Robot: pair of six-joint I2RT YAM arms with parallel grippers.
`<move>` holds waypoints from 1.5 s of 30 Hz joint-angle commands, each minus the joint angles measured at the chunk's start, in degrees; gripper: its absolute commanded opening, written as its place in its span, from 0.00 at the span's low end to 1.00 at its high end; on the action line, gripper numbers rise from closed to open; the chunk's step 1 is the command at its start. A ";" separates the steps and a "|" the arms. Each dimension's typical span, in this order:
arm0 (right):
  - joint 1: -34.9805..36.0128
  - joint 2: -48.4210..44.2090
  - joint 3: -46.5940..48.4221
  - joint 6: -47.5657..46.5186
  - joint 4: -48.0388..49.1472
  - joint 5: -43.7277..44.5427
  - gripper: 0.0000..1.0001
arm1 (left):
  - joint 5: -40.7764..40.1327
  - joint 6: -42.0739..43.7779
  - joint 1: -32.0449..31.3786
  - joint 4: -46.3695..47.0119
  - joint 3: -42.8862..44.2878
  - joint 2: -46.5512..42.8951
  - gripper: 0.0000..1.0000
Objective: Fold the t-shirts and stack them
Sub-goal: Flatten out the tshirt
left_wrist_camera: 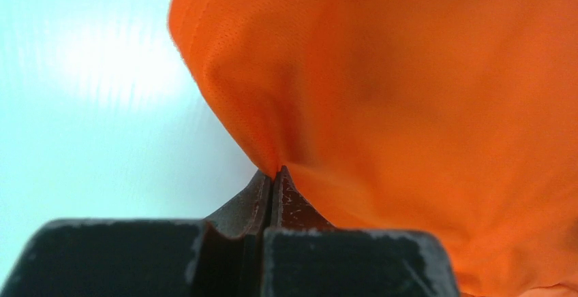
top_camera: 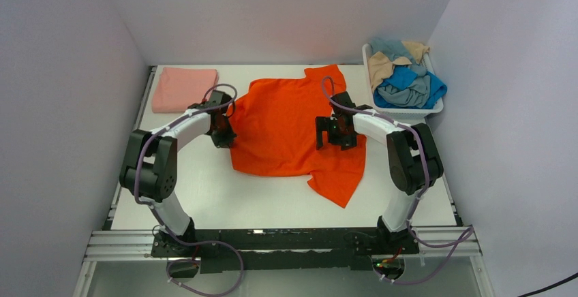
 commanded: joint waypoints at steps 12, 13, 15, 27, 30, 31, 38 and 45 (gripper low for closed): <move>-1.45 -6.68 -3.14 0.78 -2.59 6.21 1.00 | -2.76 9.17 -16.78 -21.60 53.94 29.21 0.58; -1.59 -6.71 -3.20 0.79 -2.59 6.62 1.00 | -2.69 9.38 -16.87 -22.63 55.13 29.84 0.69; -1.68 -6.87 -3.53 0.71 -2.48 6.95 1.00 | -3.64 10.08 -16.77 -21.12 51.62 27.56 0.96; -2.08 -4.27 -2.44 -0.74 -2.50 5.98 1.00 | 8.72 2.28 -7.08 7.37 10.03 0.54 0.99; -2.17 -3.51 -2.40 -0.87 -2.45 5.69 1.00 | 14.13 0.85 -4.90 16.05 3.44 -1.49 0.94; -2.08 -3.30 -2.35 -0.85 -2.56 5.72 1.00 | 16.28 0.49 -4.26 19.08 1.90 -1.62 0.91; -2.14 -3.04 -2.26 -0.96 -2.90 6.31 1.00 | 21.90 -3.50 -2.22 22.56 1.04 3.06 0.68; -2.17 -3.19 -2.48 -0.97 -3.21 6.92 1.00 | 22.44 -4.74 -2.22 22.07 1.56 6.26 0.63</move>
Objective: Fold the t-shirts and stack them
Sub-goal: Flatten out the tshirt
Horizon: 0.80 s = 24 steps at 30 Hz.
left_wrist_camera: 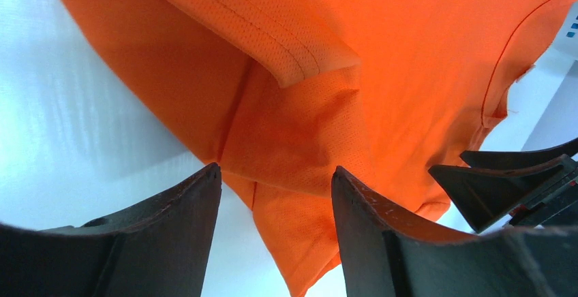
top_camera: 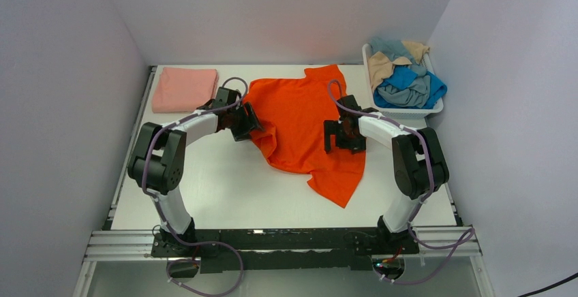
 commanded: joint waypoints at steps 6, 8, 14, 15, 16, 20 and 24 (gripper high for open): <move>-0.29 0.04 0.87 -0.31 -0.47 1.27 1.00 | 2.37 -1.82 0.05 3.82 0.05 2.06 0.60; -0.30 0.11 0.99 -0.30 -0.55 1.43 1.00 | 4.49 -2.38 -0.10 5.18 0.45 3.00 0.57; -0.29 -0.08 0.86 -0.31 -0.60 2.49 1.00 | 4.63 -1.84 -1.00 4.60 1.88 4.15 0.52; -0.28 -0.10 0.83 -0.31 -0.57 2.46 1.00 | 5.23 -1.96 -1.01 5.19 1.93 4.54 0.49; -0.31 -0.19 0.76 -0.31 -0.46 2.38 1.00 | 6.08 -2.26 -1.01 5.95 2.08 4.99 0.44; -0.29 -0.16 0.73 -0.31 -0.51 2.43 1.00 | 7.06 -2.19 -2.03 6.50 3.87 6.06 0.31; -0.33 -0.42 0.60 -0.30 -0.50 2.71 1.00 | 4.63 -0.71 -2.95 3.10 6.56 7.26 0.00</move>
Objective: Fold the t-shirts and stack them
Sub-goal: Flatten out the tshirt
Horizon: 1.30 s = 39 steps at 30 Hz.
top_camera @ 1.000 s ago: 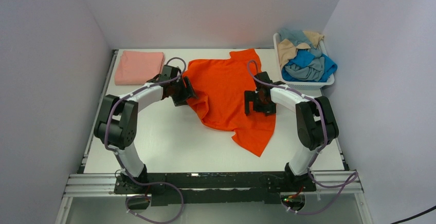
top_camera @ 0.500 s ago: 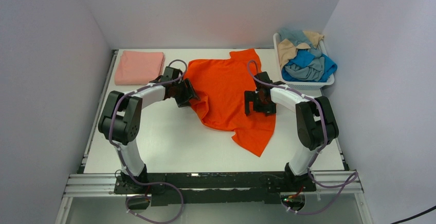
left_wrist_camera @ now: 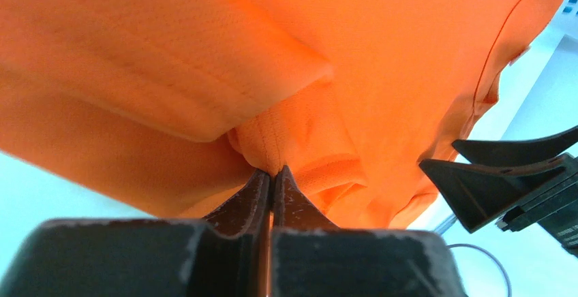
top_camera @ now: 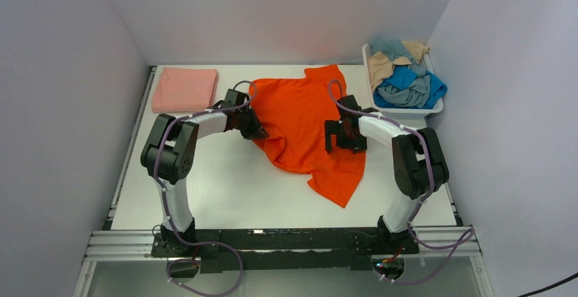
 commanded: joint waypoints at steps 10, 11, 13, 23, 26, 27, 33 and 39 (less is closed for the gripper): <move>-0.23 -0.46 -0.39 -0.20 -0.29 2.34 1.00 | -14.12 7.42 -1.68 -14.49 2.00 -12.62 0.00; -0.21 -0.40 -0.59 -0.12 -0.26 2.61 1.00 | -16.11 7.62 -1.35 -16.71 0.49 -14.65 0.00; -0.21 -0.04 -0.76 -0.07 -0.58 3.05 1.00 | -18.78 7.41 -0.46 -21.07 -2.24 -18.64 0.00; -0.31 1.78 -1.72 0.37 -1.41 5.06 1.00 | -30.41 2.64 4.26 -40.55 -18.00 -32.75 0.30; -0.35 1.91 -1.41 0.32 -1.22 4.87 1.00 | -33.14 0.67 5.84 -45.06 -20.05 -36.11 0.49; -0.34 1.81 -1.38 0.36 -1.12 4.58 1.00 | -34.78 0.03 6.20 -46.45 -20.15 -37.47 0.50; -0.31 -1.24 -1.78 -0.10 0.08 3.60 1.00 | -33.60 0.68 9.05 -42.98 -20.71 -43.02 0.87; 0.42 -8.45 -3.87 0.21 1.46 3.00 1.00 | -29.13 0.31 11.55 -34.05 -25.87 -41.51 0.84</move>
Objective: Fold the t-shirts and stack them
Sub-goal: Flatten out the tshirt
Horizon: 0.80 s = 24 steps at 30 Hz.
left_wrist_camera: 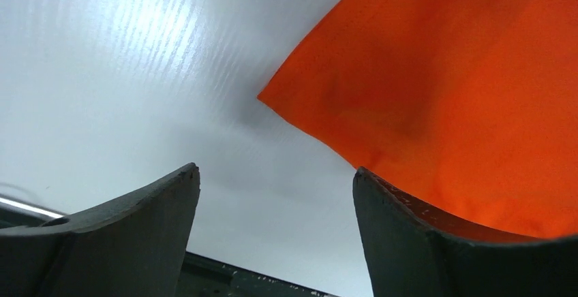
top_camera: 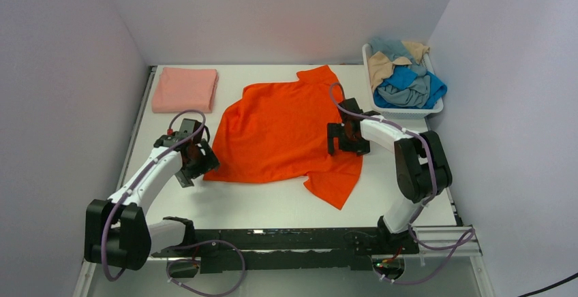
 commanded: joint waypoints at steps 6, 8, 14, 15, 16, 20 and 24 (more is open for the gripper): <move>1.92 -13.06 -5.19 0.57 0.92 0.72 1.00 | 3.60 -2.50 5.03 16.16 -8.87 2.17 0.77; 2.30 -14.67 -6.18 0.56 0.99 0.36 1.00 | 4.75 -2.90 5.50 19.76 -9.57 3.63 0.73; 3.90 -17.99 -7.84 1.61 -1.47 1.01 1.00 | 6.15 -3.62 5.52 22.48 -9.16 9.99 0.61; 4.11 -18.15 -7.94 1.89 -2.07 1.37 1.00 | 5.82 -3.46 5.53 22.13 -9.02 10.64 0.59; 4.28 -18.32 -8.12 2.04 -2.63 1.68 1.00 | 5.35 -3.41 5.52 22.00 -9.05 11.14 0.57; 4.51 -18.41 -7.95 2.59 -4.99 3.46 1.00 | 6.40 -2.80 5.52 21.84 -8.82 11.71 0.30; 4.50 -18.04 -7.18 3.99 -8.26 4.26 1.00 | 6.92 -1.77 5.58 19.50 -8.74 11.17 0.00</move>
